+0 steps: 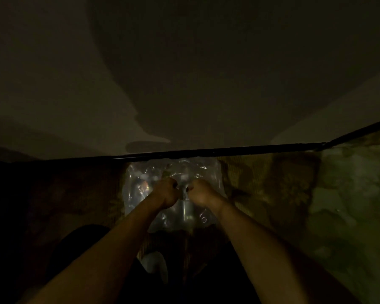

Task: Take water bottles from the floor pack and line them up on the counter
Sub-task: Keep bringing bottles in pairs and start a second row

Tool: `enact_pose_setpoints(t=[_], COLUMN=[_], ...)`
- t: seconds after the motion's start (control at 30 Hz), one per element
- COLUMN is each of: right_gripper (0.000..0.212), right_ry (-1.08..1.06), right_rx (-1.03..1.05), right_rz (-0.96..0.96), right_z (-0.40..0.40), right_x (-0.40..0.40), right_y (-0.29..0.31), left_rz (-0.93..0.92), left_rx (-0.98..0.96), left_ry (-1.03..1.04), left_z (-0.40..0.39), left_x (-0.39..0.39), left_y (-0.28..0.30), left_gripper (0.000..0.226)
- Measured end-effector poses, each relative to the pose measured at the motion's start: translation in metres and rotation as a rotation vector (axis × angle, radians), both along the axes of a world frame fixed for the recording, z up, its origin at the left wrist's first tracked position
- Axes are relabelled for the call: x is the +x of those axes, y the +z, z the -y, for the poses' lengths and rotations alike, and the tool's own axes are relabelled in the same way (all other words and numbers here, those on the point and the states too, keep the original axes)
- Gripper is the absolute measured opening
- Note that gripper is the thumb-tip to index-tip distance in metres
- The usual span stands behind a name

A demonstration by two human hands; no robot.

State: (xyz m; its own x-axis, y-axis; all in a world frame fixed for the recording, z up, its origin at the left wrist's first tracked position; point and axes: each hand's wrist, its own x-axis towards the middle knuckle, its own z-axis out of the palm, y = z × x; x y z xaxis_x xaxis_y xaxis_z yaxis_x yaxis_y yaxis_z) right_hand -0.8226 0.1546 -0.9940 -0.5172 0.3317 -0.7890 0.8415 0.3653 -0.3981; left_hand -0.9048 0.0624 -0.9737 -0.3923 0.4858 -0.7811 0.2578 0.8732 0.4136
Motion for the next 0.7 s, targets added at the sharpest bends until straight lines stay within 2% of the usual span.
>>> enact_pose_setpoints(t=[0.07, 0.13, 0.23, 0.43, 0.53, 0.7], right_gripper=[0.015, 0.021, 0.009, 0.018, 0.03, 0.042], right_ry=[0.026, 0.038, 0.068, 0.079, 0.065, 0.082], right_rx=[-0.003, -0.001, 0.017, 0.036, 0.019, 0.033], right_rz=[-0.024, -0.05, -0.047, -0.054, -0.065, -0.073], right_z=[-0.002, -0.003, -0.004, -0.005, -0.003, 0.005], right_x=[-0.004, -0.006, -0.009, -0.014, -0.021, -0.035], right_y=[-0.018, -0.031, -0.052, -0.093, -0.105, -0.123], left_rz=[-0.004, -0.006, 0.001, -0.068, -0.105, -0.173], left_rx=[-0.014, -0.023, -0.002, -0.001, -0.011, -0.038], left_ry=[-0.008, 0.001, 0.031, 0.031, 0.064, 0.016], left_z=[-0.001, -0.003, -0.008, -0.015, -0.012, -0.001], left_x=[-0.002, -0.002, -0.001, 0.006, 0.009, 0.011], left_y=[-0.017, -0.029, -0.041, -0.068, -0.092, -0.119], left_gripper=[0.031, 0.033, 0.031, 0.034, 0.033, 0.051])
